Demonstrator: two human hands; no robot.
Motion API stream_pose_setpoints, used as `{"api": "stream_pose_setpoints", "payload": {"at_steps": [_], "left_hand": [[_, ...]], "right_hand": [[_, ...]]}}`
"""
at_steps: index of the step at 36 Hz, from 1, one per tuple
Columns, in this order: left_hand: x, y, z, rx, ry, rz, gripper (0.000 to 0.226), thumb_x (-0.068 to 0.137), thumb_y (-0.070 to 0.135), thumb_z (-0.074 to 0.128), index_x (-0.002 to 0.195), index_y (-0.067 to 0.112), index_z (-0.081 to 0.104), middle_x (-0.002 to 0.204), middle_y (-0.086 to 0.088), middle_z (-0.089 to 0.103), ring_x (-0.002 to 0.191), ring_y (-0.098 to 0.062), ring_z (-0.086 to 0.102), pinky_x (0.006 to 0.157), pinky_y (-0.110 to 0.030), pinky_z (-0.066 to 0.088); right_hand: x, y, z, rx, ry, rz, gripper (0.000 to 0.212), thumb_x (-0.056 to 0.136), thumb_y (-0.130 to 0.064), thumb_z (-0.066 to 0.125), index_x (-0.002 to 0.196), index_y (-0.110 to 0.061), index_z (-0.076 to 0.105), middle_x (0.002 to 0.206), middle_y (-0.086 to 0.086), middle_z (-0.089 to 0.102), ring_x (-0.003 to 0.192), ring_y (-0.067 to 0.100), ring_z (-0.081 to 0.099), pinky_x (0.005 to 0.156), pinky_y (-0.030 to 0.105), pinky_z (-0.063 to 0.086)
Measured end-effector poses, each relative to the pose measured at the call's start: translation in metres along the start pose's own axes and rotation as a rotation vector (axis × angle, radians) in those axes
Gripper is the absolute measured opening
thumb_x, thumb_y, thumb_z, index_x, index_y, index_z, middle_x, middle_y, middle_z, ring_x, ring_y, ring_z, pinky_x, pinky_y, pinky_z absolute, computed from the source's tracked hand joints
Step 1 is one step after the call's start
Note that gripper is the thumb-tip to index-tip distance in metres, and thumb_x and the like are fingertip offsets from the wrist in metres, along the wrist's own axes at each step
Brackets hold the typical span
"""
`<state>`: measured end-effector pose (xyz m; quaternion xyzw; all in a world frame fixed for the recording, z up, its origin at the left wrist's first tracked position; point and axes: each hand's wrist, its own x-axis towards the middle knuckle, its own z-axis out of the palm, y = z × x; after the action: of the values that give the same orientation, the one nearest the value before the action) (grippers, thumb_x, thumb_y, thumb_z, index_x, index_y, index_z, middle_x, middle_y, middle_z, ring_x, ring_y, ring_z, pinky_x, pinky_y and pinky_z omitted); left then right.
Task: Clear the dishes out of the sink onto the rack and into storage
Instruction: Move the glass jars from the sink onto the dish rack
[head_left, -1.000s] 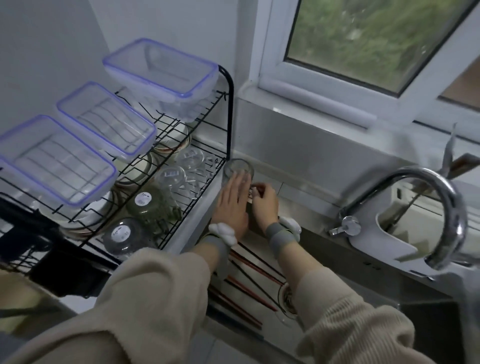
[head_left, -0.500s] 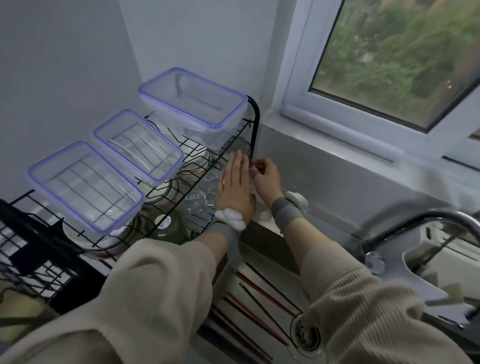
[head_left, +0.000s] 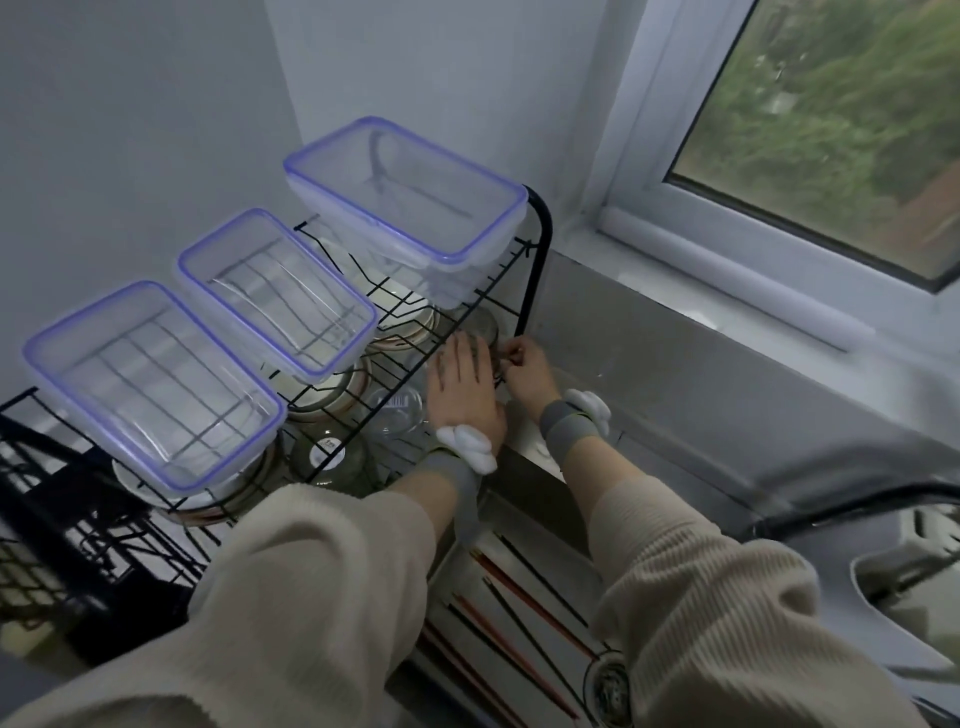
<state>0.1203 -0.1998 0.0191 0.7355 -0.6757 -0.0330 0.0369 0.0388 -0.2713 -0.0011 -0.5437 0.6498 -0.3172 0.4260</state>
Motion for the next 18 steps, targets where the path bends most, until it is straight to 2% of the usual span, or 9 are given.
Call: {"api": "stream_pose_setpoints", "payload": {"at_steps": [3,6,8,12,18], "left_hand": [[0.004,0.0,-0.002,0.003,0.005,-0.021,0.079,0.093,0.034,0.047,0.153,0.01,0.002,0.158,-0.013,0.013,0.148,-0.025,0.008,0.118,-0.041,0.006],[0.006,-0.003,-0.004,0.005,0.029,-0.014,0.076,0.092,0.033,0.048,0.152,0.01,0.009,0.154,-0.012,0.02,0.144,-0.025,0.016,0.117,-0.04,0.009],[0.007,-0.005,-0.005,-0.001,0.061,-0.008,0.075,0.092,0.034,0.046,0.153,0.011,0.009,0.155,-0.011,0.019,0.145,-0.025,0.015,0.118,-0.041,0.006],[0.009,-0.004,-0.007,-0.007,0.083,0.004,0.074,0.094,0.034,0.041,0.154,0.012,0.004,0.16,-0.008,0.01,0.148,-0.022,0.007,0.121,-0.043,-0.001],[0.004,-0.004,-0.009,-0.03,0.1,0.012,0.076,0.094,0.032,0.043,0.154,0.012,0.001,0.161,-0.007,0.007,0.149,-0.02,0.005,0.121,-0.042,-0.004]], "right_hand": [[0.003,0.003,0.002,-0.004,0.006,0.003,0.028,0.091,0.009,0.042,0.115,0.003,0.056,0.099,0.009,0.053,0.093,0.02,0.049,0.081,0.028,0.04],[0.005,0.007,0.005,0.017,-0.016,0.023,0.025,0.092,0.006,0.042,0.111,-0.001,0.055,0.092,0.009,0.052,0.089,0.02,0.048,0.078,0.025,0.036],[0.007,0.006,0.006,0.052,-0.031,0.041,0.019,0.093,0.005,0.043,0.106,-0.004,0.054,0.083,0.004,0.052,0.089,0.019,0.048,0.077,0.024,0.036],[0.01,0.004,0.009,0.139,-0.012,0.087,0.028,0.094,0.004,0.043,0.118,0.003,0.055,0.101,0.009,0.054,0.096,0.022,0.05,0.087,0.032,0.043],[0.012,0.006,0.01,0.194,0.01,0.091,0.027,0.092,0.006,0.043,0.116,0.006,0.056,0.098,0.012,0.054,0.092,0.023,0.05,0.082,0.03,0.04]]}}
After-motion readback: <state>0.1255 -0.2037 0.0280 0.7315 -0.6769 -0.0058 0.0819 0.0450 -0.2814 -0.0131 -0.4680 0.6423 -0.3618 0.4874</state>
